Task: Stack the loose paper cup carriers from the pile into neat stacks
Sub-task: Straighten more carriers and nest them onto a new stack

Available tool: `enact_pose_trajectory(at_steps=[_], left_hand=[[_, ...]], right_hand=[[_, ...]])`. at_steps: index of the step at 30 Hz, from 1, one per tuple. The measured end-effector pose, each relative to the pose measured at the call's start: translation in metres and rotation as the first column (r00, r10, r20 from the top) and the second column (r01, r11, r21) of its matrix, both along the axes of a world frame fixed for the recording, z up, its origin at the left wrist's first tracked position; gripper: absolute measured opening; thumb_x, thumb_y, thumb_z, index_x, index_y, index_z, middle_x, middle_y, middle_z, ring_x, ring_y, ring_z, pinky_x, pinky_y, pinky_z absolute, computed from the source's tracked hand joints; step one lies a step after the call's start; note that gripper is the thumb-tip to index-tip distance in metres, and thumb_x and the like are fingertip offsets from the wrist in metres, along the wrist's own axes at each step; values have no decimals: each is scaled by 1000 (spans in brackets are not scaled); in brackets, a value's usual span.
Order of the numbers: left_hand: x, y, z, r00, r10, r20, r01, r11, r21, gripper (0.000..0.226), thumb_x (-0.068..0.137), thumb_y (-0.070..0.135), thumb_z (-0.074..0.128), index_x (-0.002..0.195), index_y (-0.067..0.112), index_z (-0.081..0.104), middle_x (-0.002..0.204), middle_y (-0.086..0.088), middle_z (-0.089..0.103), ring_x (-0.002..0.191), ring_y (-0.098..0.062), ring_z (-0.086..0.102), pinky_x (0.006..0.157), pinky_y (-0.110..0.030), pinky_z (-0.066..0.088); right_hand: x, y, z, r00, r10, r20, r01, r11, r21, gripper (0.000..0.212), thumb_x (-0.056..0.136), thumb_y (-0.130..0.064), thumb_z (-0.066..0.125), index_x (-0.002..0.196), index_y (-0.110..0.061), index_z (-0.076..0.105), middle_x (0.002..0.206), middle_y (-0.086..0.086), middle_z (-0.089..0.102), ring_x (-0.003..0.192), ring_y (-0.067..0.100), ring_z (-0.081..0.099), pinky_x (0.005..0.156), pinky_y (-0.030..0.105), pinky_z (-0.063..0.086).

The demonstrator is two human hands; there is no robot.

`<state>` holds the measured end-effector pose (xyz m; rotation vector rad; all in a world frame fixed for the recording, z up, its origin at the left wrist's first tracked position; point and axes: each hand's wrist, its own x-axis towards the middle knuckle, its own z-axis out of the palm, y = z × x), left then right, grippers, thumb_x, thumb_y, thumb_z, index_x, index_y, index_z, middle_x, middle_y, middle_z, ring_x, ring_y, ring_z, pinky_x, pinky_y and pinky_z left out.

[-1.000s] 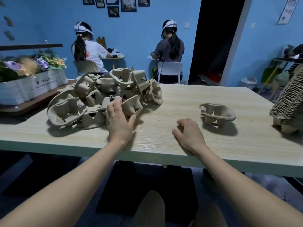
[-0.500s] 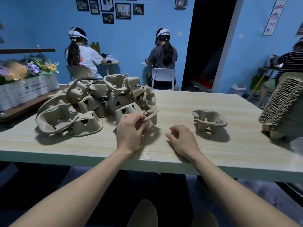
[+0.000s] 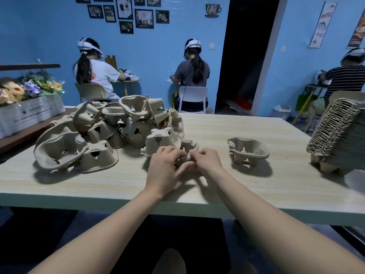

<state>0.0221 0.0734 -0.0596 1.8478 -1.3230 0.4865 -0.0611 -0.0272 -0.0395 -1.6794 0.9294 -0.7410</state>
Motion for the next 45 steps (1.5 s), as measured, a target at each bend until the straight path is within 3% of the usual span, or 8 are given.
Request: enact_pose_trajectory(at_steps=[3,10,19,22,26,33,40,45], left_hand=[[5,5,7,998,55,-35,-53,998,36,43,85,59,46,94,23,68,96,6,63,97,-16,50,82,-33,41],[19,2,18,981,171,-87,-160,980,118,31,94,42,46,110,21,64,111,4,59,108,-17,46,88,-32,32],[4,-49,64,995,39,-88,-28,992,120,41,91,27,56,130,14,48,129,-6,46,119,-24,44,100,-40,38],[4,-63,80,999,-33,-36,39,982,187,28,92,26,55,118,14,56,117,-4,54,111,-25,48,94,-39,40],[-4,-73,92,990,-88,-107,103,984,144,13,90,27,59,91,15,61,85,3,59,84,-21,55,70,-31,41],[-32,-107,98,911,-91,-402,96,995,-6,14,88,31,63,86,17,62,81,1,65,77,-18,59,76,-33,48],[-54,-136,86,757,-212,-617,204,975,-85,11,92,22,59,86,14,65,72,2,64,65,-12,57,73,-32,52],[-58,-148,73,635,-206,-744,209,974,-92,9,87,18,66,84,9,66,71,-3,65,58,-11,56,77,-37,56]], right_hand=[[1,-3,11,998,-4,-66,-1,997,-74,30,84,-17,58,55,-14,52,56,4,54,62,22,51,61,31,40],[-24,-18,35,994,-19,-106,-15,952,-305,15,90,-15,54,76,-10,54,78,8,60,79,26,57,72,34,43],[-59,-41,57,976,118,-185,-191,872,-452,14,91,-10,46,78,-15,44,71,-3,47,71,17,43,68,33,39],[-71,-50,64,969,185,-165,-241,860,-450,8,94,-9,44,87,-11,48,75,1,49,70,16,45,65,30,40],[-81,-65,72,992,123,-2,-115,921,-373,10,97,-9,44,90,-12,51,73,2,53,60,13,49,45,14,41],[-97,-87,65,997,-71,29,76,964,-255,19,91,-24,59,101,-12,50,95,7,61,87,21,60,82,39,52],[-118,-115,64,930,-363,54,367,911,-187,31,83,-22,71,102,-12,48,103,8,57,96,25,57,76,34,45],[-123,-124,58,915,-403,20,398,895,-203,5,82,-10,64,77,-9,63,85,9,64,87,25,58,71,32,44]])
